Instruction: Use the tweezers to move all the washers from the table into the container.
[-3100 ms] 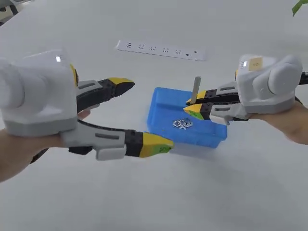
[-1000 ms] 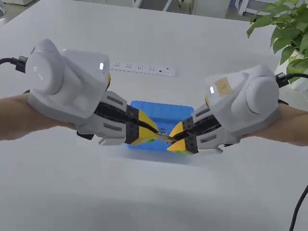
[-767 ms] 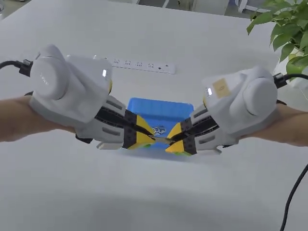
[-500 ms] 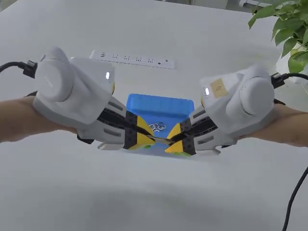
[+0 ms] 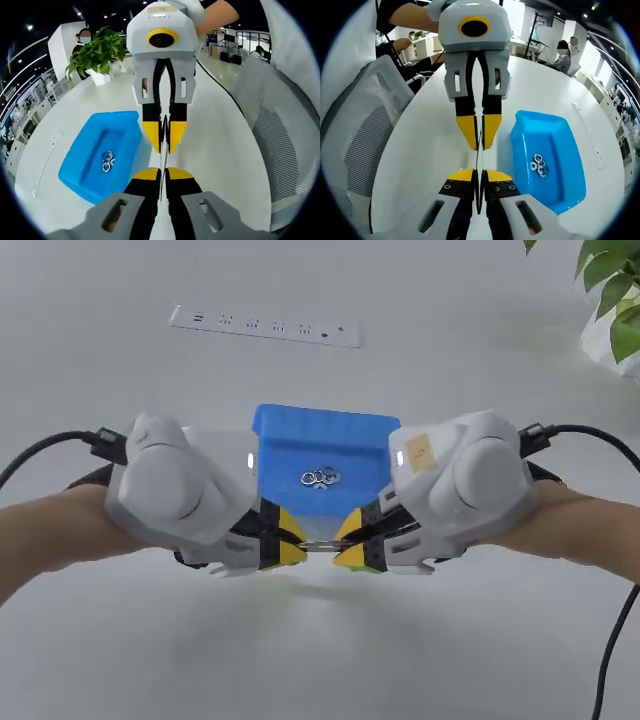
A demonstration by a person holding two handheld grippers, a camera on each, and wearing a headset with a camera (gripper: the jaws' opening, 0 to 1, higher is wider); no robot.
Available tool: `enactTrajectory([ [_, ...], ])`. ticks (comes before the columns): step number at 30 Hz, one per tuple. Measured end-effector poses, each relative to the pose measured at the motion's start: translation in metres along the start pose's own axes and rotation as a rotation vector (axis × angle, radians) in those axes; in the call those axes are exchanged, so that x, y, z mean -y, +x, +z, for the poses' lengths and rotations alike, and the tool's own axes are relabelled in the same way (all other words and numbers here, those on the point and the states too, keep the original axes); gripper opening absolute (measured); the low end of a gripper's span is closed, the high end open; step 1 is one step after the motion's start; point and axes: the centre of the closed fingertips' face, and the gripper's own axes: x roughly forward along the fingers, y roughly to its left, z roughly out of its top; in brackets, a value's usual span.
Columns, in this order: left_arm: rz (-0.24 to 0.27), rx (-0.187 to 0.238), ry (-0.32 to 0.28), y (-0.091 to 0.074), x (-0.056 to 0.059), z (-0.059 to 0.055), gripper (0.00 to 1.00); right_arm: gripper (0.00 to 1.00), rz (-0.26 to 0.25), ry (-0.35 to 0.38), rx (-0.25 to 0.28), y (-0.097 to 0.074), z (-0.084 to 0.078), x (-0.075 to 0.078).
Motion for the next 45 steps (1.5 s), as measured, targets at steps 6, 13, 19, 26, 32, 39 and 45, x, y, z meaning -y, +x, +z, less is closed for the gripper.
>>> enactTrajectory([
  [6, -0.019, -0.015, -0.015, 0.006, -0.005, -0.010, 0.08, 0.08, -0.028, 0.012, 0.000, 0.009, -0.006, 0.005],
  [13, -0.046, -0.035, -0.019, 0.010, -0.003, -0.018, 0.08, 0.09, -0.026, 0.023, 0.001, 0.013, -0.008, 0.003],
  [19, -0.045, -0.045, -0.038, 0.013, -0.004, -0.020, 0.08, 0.09, -0.037, 0.028, 0.010, 0.013, -0.007, 0.004],
  [26, -0.047, -0.042, -0.050, 0.014, -0.004, -0.020, 0.08, 0.10, -0.042, 0.021, 0.004, 0.014, -0.009, 0.004],
  [32, -0.049, -0.047, -0.054, 0.014, -0.003, -0.021, 0.09, 0.11, -0.042, 0.026, -0.004, 0.015, -0.009, 0.003],
  [39, -0.057, -0.066, -0.042, 0.014, 0.001, -0.025, 0.09, 0.12, -0.032, 0.040, -0.018, 0.017, -0.012, -0.001],
  [45, -0.065, -0.068, -0.056, 0.014, 0.002, -0.028, 0.09, 0.13, -0.028, 0.056, -0.021, 0.018, -0.015, -0.002],
])
